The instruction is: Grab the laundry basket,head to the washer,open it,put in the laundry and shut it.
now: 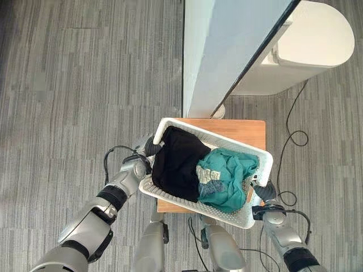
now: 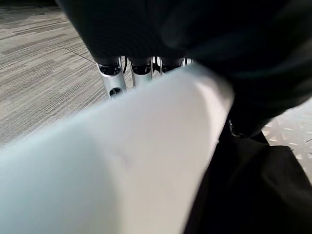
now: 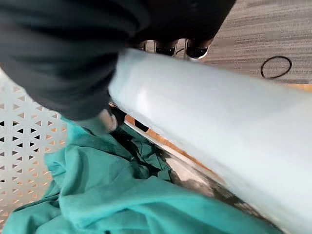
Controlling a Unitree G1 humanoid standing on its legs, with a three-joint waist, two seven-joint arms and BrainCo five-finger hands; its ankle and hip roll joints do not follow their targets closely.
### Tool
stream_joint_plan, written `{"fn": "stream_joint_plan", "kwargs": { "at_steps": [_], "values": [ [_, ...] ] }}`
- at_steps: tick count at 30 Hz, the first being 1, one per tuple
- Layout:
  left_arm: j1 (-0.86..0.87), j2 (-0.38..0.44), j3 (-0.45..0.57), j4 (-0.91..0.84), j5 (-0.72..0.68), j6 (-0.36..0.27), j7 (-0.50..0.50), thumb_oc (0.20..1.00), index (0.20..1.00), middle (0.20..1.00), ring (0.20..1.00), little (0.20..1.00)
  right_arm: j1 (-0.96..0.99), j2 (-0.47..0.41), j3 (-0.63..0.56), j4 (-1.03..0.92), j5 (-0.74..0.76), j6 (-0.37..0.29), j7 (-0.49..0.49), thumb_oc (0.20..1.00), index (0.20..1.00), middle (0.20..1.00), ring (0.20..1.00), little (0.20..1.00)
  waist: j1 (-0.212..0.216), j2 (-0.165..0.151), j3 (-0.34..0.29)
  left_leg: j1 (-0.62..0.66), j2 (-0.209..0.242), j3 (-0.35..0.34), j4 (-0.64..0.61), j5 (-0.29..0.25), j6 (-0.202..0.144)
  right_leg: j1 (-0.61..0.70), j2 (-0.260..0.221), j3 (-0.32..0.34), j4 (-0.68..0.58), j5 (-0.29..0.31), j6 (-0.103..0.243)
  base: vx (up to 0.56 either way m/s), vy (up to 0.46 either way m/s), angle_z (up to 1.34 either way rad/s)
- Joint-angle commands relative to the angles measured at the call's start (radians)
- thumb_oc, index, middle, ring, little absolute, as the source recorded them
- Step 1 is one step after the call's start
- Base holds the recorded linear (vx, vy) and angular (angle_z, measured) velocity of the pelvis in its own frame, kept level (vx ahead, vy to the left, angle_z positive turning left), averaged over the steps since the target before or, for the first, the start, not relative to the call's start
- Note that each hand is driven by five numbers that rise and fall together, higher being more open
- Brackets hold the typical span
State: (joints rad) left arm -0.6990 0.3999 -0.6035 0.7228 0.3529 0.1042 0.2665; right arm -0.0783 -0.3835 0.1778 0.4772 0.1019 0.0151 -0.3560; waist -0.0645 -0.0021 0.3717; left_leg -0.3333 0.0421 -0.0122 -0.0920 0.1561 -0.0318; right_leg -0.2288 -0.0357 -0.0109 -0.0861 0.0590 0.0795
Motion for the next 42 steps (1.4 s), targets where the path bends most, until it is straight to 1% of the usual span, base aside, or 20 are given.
{"fn": "stream_joint_plan", "kwargs": {
  "at_steps": [1, 6, 7, 11, 13, 14, 15, 18, 20, 21, 25, 28, 29, 30, 32, 34, 36, 42],
  "values": [
    [-0.008, -0.022, -0.026, 0.049, 0.027, -0.019, -0.027, 0.2, 0.2, 0.2, 0.2, 0.2, 0.007, 0.006, -0.004, -0.085, -0.06, -0.029, 0.013, 0.2, 0.2, 0.2, 0.2, 0.2, 0.032, -0.03, -0.005, 0.05, -0.024, -0.049, 0.005, -0.111, 0.051, -0.062, -0.028, -0.077, 0.011, 0.029, 0.007, 0.0, 0.0, 0.0],
    [0.017, 0.037, -0.028, -0.067, 0.092, -0.037, -0.057, 0.2, 0.2, 0.2, 0.2, 0.2, 0.019, -0.015, -0.025, -0.112, -0.117, -0.027, 0.009, 0.2, 0.2, 0.2, 0.2, 0.2, 0.036, -0.026, -0.01, 0.058, -0.025, -0.05, 0.005, -0.117, 0.053, -0.052, -0.028, -0.077, 0.011, 0.025, 0.01, 0.0, 0.0, 0.0],
    [0.018, 0.037, -0.028, -0.068, 0.092, -0.037, -0.057, 0.2, 0.2, 0.2, 0.2, 0.2, 0.019, -0.015, -0.025, -0.112, -0.117, -0.027, 0.009, 0.2, 0.2, 0.2, 0.2, 0.2, 0.036, -0.026, -0.01, 0.058, -0.025, -0.05, 0.005, -0.117, 0.053, -0.052, -0.028, -0.077, 0.011, 0.025, 0.01, 0.0, 0.0, 0.0],
    [0.086, 0.121, -0.012, -0.221, 0.133, -0.067, -0.106, 0.2, 0.2, 0.2, 0.2, 0.2, 0.038, -0.039, -0.078, -0.14, -0.152, -0.022, 0.005, 0.2, 0.2, 0.2, 0.2, 0.2, 0.042, -0.024, -0.028, 0.077, -0.026, -0.049, 0.005, -0.13, 0.056, -0.034, -0.029, -0.074, 0.012, 0.018, 0.014, 0.0, 0.0, 0.0],
    [0.127, 0.161, 0.003, -0.28, 0.141, -0.084, -0.122, 0.2, 0.2, 0.2, 0.2, 0.2, 0.048, -0.049, -0.114, -0.153, -0.152, -0.027, 0.003, 0.2, 0.2, 0.2, 0.2, 0.2, 0.045, -0.025, -0.04, 0.089, -0.028, -0.048, 0.005, -0.137, 0.056, -0.024, -0.029, -0.074, 0.014, 0.015, 0.017, 0.04, 0.007, -0.01],
    [0.169, 0.197, 0.024, -0.341, 0.146, -0.094, -0.139, 0.2, 0.2, 0.2, 0.2, 0.2, 0.062, -0.056, -0.137, -0.172, -0.156, -0.027, 0.007, 0.2, 0.2, 0.2, 0.2, 0.2, 0.048, -0.027, -0.048, 0.103, -0.028, -0.045, 0.005, -0.144, 0.057, -0.009, -0.03, -0.072, 0.014, 0.012, 0.018, 0.05, 0.016, 0.03],
    [0.184, 0.21, 0.028, -0.362, 0.146, -0.102, -0.144, 0.2, 0.2, 0.2, 0.2, 0.2, 0.065, -0.059, -0.151, -0.176, -0.154, -0.031, 0.009, 0.2, 0.2, 0.2, 0.2, 0.2, 0.049, -0.027, -0.053, 0.109, -0.029, -0.045, 0.005, -0.147, 0.057, -0.005, -0.03, -0.071, 0.015, 0.011, 0.02, 0.05, 0.014, 0.03],
    [0.252, 0.262, 0.063, -0.445, 0.156, -0.118, -0.175, 0.2, 0.2, 0.2, 0.2, 0.2, 0.086, -0.074, -0.187, -0.208, -0.16, -0.029, 0.029, 0.2, 0.2, 0.2, 0.2, 0.2, 0.054, -0.031, -0.07, 0.134, -0.032, -0.041, 0.005, -0.159, 0.06, 0.018, -0.03, -0.069, 0.015, 0.007, 0.021, 0.04, 0.006, -0.01],
    [0.263, 0.275, 0.072, -0.466, 0.161, -0.123, -0.181, 0.2, 0.2, 0.2, 0.2, 0.2, 0.093, -0.078, -0.195, -0.213, -0.16, -0.032, 0.035, 0.2, 0.2, 0.2, 0.2, 0.2, 0.055, -0.032, -0.075, 0.142, -0.033, -0.04, 0.005, -0.161, 0.061, 0.024, -0.029, -0.069, 0.016, 0.006, 0.022, 0.05, 0.008, 0.0],
    [0.297, 0.305, 0.1, -0.503, 0.177, -0.132, -0.191, 0.2, 0.2, 0.2, 0.2, 0.2, 0.103, -0.088, -0.212, -0.233, -0.159, -0.035, 0.058, 0.2, 0.2, 0.2, 0.2, 0.2, 0.059, -0.034, -0.093, 0.167, -0.035, -0.039, 0.005, -0.169, 0.063, 0.046, -0.027, -0.066, 0.017, 0.0, 0.021, 0.06, 0.006, 0.01],
    [0.335, 0.334, 0.13, -0.55, 0.189, -0.141, -0.205, 0.2, 0.2, 0.2, 0.2, 0.2, 0.122, -0.093, -0.226, -0.264, -0.134, -0.037, 0.096, 0.2, 0.2, 0.2, 0.2, 0.2, 0.06, -0.038, -0.113, 0.198, -0.035, -0.039, 0.005, -0.179, 0.062, 0.074, -0.027, -0.067, 0.018, -0.008, 0.02, 0.05, 0.0, 0.0],
    [0.349, 0.337, 0.142, -0.563, 0.192, -0.144, -0.21, 0.2, 0.2, 0.2, 0.2, 0.2, 0.13, -0.092, -0.229, -0.286, -0.104, -0.04, 0.119, 0.2, 0.2, 0.2, 0.2, 0.2, 0.062, -0.041, -0.127, 0.221, -0.035, -0.037, 0.005, -0.186, 0.062, 0.094, -0.027, -0.071, 0.018, -0.012, 0.021, 0.05, -0.003, 0.01],
    [0.365, 0.333, 0.147, -0.566, 0.188, -0.145, -0.217, 0.2, 0.2, 0.2, 0.2, 0.2, 0.136, -0.09, -0.228, -0.288, -0.075, -0.041, 0.144, 0.2, 0.2, 0.2, 0.2, 0.2, 0.065, -0.043, -0.147, 0.242, -0.035, -0.038, 0.005, -0.194, 0.061, 0.114, -0.027, -0.075, 0.018, -0.017, 0.021, 0.08, -0.008, -0.01],
    [0.368, 0.333, 0.149, -0.569, 0.188, -0.145, -0.219, 0.2, 0.2, 0.2, 0.2, 0.2, 0.139, -0.091, -0.228, -0.289, -0.073, -0.041, 0.145, 0.2, 0.2, 0.2, 0.2, 0.2, 0.064, -0.043, -0.146, 0.247, -0.035, -0.038, 0.005, -0.195, 0.061, 0.119, -0.027, -0.075, 0.016, -0.017, 0.021, 0.1, -0.016, -0.01],
    [0.373, 0.32, 0.148, -0.564, 0.19, -0.143, -0.23, 0.2, 0.2, 0.2, 0.2, 0.2, 0.135, -0.097, -0.217, -0.285, -0.057, -0.033, 0.177, 0.2, 0.2, 0.2, 0.2, 0.2, 0.069, -0.048, -0.172, 0.277, -0.032, -0.041, 0.005, -0.201, 0.06, 0.148, -0.024, -0.081, 0.02, -0.028, 0.017, 0.08, -0.023, -0.01],
    [0.376, 0.314, 0.147, -0.562, 0.19, -0.143, -0.233, 0.2, 0.2, 0.2, 0.2, 0.2, 0.133, -0.103, -0.215, -0.286, -0.057, -0.03, 0.182, 0.2, 0.2, 0.2, 0.2, 0.2, 0.07, -0.048, -0.179, 0.29, -0.031, -0.042, 0.005, -0.205, 0.059, 0.162, -0.023, -0.085, 0.019, -0.031, 0.016, 0.06, -0.02, 0.02],
    [0.383, 0.294, 0.142, -0.55, 0.188, -0.142, -0.24, 0.2, 0.2, 0.2, 0.2, 0.2, 0.119, -0.106, -0.206, -0.274, -0.049, -0.025, 0.192, 0.2, 0.2, 0.2, 0.2, 0.2, 0.077, -0.051, -0.205, 0.316, -0.026, -0.043, 0.005, -0.212, 0.057, 0.185, -0.019, -0.09, 0.016, -0.036, 0.014, 0.08, -0.032, 0.02],
    [0.402, 0.273, 0.146, -0.54, 0.199, -0.137, -0.244, 0.2, 0.2, 0.2, 0.2, 0.2, 0.133, -0.089, -0.2, -0.275, 0.005, -0.018, 0.213, 0.2, 0.2, 0.2, 0.2, 0.2, 0.085, -0.061, -0.241, 0.333, -0.018, -0.044, 0.005, -0.213, 0.051, 0.209, -0.007, -0.097, 0.001, -0.038, 0.009, 0.03, -0.046, 0.0]
  ]
}}
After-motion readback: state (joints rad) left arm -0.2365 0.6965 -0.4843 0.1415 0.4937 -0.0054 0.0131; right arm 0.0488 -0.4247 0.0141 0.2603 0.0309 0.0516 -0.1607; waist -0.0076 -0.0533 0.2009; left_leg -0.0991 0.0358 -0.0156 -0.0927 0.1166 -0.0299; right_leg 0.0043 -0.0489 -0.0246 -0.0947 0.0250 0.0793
